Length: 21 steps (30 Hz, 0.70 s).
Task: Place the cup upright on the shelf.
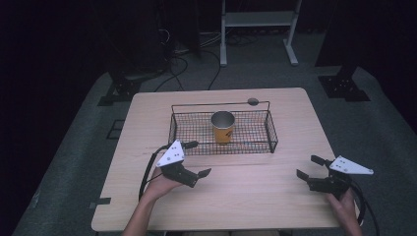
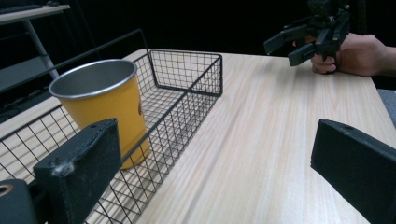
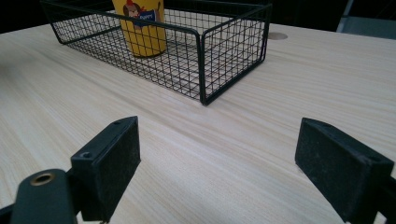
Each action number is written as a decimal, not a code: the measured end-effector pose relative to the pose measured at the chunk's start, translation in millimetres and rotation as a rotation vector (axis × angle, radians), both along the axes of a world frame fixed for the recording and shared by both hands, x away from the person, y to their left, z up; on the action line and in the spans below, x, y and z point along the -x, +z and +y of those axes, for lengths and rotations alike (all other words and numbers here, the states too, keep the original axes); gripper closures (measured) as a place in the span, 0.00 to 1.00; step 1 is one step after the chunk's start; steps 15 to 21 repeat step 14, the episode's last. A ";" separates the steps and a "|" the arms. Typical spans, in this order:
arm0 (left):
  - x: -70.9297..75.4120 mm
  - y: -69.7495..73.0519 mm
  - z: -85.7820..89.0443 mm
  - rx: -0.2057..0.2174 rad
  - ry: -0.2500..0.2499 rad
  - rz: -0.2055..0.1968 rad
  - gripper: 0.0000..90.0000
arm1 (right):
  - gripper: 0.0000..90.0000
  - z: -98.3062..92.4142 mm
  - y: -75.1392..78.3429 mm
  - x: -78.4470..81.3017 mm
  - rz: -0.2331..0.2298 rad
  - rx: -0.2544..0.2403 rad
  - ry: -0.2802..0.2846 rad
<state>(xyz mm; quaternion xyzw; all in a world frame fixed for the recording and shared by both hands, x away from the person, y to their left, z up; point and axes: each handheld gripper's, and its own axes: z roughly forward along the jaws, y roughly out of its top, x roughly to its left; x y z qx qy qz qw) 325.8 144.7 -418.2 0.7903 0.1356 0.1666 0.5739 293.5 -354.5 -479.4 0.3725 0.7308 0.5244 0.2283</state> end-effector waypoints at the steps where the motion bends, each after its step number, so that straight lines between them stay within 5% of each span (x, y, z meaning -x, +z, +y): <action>1: 1.2 -0.7 0.7 -0.001 0.003 -0.003 0.01 | 0.15 0.1 0.0 0.1 0.000 0.000 -0.001; 21: 20.2 -7.3 10.5 0.025 0.018 0.010 0.01 | 0.15 0.2 0.3 0.6 -0.011 0.007 0.001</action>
